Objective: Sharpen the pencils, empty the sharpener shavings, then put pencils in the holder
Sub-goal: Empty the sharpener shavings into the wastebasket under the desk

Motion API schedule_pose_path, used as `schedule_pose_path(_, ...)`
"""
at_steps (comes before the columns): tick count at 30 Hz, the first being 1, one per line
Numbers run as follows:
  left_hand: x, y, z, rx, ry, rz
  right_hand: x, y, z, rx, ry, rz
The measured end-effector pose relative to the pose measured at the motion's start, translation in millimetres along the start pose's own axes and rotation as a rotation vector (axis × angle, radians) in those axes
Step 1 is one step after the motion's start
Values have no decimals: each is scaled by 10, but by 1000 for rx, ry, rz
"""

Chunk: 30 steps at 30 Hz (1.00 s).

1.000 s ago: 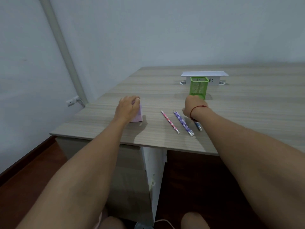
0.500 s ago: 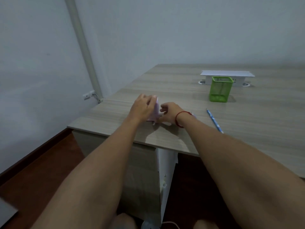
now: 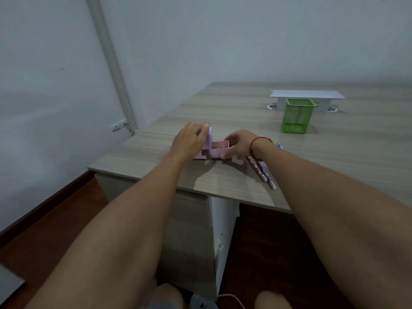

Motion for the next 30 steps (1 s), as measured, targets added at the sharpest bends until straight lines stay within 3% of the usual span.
schedule_pose_path(6,-122,-76,4,27,23,-106,-102,-455,368,-72,17,-19)
schedule_pose_path(10,-347,-336,72,-70,74,-111,156,-576,557,-114,-59,-130)
schedule_pose_path(16,-543,-912,454,-277,76,95,966,-469,698,-141,-216,-136)
schedule_pose_path(25,715,-1629,1588,-413,-211,345,2236,808,492,35,-391,-99)
schedule_pose_path(30,1753,-1588,2223,-468,-422,332,2601,1886,85,153,-432,-101)
Point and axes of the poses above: each hand's wrist, its own z-axis away from the middle knuckle, its own y-axis out of the palm, x = y × z, the point moved 10 cm from there along -z, towards the middle knuckle, and after that the axes turned 13 degrees about x, right-handed, at the moved point
